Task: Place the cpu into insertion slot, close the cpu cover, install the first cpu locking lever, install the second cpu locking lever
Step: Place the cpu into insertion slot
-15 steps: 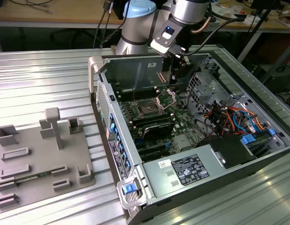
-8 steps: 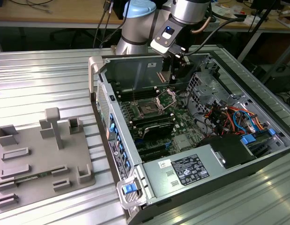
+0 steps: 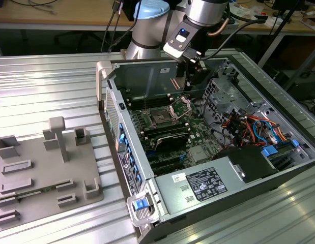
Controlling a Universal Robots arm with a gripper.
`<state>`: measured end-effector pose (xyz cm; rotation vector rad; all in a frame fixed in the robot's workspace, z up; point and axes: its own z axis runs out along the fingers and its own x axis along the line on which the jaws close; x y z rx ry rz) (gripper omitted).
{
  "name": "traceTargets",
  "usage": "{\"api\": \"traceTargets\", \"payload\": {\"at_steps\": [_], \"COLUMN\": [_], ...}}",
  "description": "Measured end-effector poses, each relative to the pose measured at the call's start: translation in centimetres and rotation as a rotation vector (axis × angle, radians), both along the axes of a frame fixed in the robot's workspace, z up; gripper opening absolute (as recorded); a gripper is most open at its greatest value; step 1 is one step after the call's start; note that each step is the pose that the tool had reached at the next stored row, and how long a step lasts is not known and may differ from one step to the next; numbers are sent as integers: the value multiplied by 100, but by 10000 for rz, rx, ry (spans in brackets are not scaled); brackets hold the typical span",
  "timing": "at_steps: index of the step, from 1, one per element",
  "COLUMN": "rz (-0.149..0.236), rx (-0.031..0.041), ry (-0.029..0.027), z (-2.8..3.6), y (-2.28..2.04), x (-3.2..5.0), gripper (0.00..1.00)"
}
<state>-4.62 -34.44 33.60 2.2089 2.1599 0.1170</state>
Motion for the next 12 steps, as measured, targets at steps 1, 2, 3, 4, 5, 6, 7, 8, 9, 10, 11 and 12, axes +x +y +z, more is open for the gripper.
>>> {"api": "traceTargets", "payload": {"at_steps": [1, 2, 3, 4, 5, 6, 7, 8, 9, 10, 11, 12], "rz": [-4, -8, -11, -18, -23, -27, -34, -37, -42, -48, -52, -60], "rx": [0, 0, 0, 0, 0, 0, 0, 0, 0, 0, 0, 0], "ry": [0, -1, 0, -1, 0, 0, -1, 0, 0, 0, 0, 0], "z": [0, 0, 0, 0, 0, 0, 0, 0, 0, 0, 0, 0], "y": [0, 0, 0, 0, 0, 0, 0, 0, 0, 0, 0, 0], "x": [0, 0, 0, 0, 0, 0, 0, 0, 0, 0, 0, 0], "gripper": [55, 55, 55, 55, 55, 55, 55, 55, 55, 55, 55, 55]}}
